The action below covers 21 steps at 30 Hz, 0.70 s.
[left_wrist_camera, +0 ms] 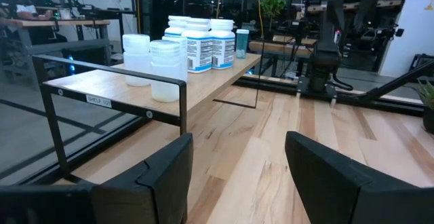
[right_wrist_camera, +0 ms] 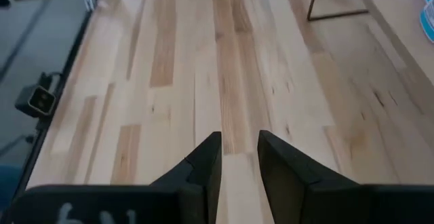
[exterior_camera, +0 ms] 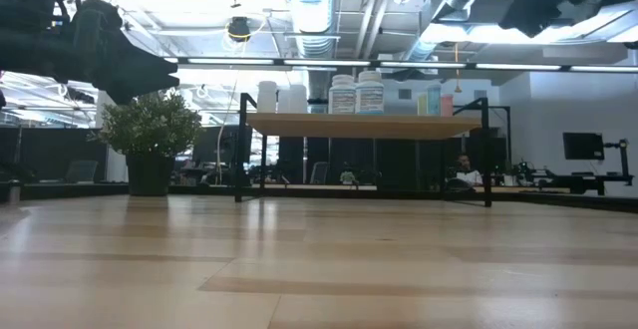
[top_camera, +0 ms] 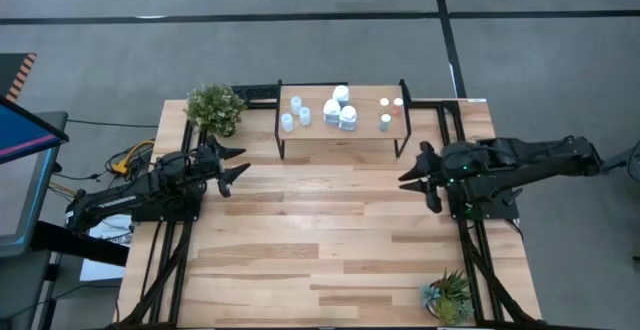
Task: Pick and place medicine bottles onto shelf by color
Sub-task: Return to Home Position
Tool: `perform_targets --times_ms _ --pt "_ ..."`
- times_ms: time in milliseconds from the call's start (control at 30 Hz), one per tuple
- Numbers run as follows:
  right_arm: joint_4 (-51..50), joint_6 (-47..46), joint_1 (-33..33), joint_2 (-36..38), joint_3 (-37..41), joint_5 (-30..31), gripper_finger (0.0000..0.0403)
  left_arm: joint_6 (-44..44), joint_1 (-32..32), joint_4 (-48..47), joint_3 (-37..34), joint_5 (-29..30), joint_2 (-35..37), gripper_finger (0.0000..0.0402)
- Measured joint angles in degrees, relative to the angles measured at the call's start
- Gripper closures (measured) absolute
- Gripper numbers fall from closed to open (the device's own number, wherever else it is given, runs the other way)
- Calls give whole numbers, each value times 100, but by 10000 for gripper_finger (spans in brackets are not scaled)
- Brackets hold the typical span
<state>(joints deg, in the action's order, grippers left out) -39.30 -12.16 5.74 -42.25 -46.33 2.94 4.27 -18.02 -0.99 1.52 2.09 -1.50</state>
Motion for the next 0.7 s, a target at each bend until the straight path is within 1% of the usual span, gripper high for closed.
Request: perform_targets --times_ms 333,533,700 --pt "1742 14 -190 1653 1722 6 285 0 0 0 0 1 0 180" --pt "2229 8 -258 2730 2552 11 285 0 -2 0 0 2 0 180" --pt "2603 2 -249 3595 3175 227 285 0 -2 0 0 0 0 180"
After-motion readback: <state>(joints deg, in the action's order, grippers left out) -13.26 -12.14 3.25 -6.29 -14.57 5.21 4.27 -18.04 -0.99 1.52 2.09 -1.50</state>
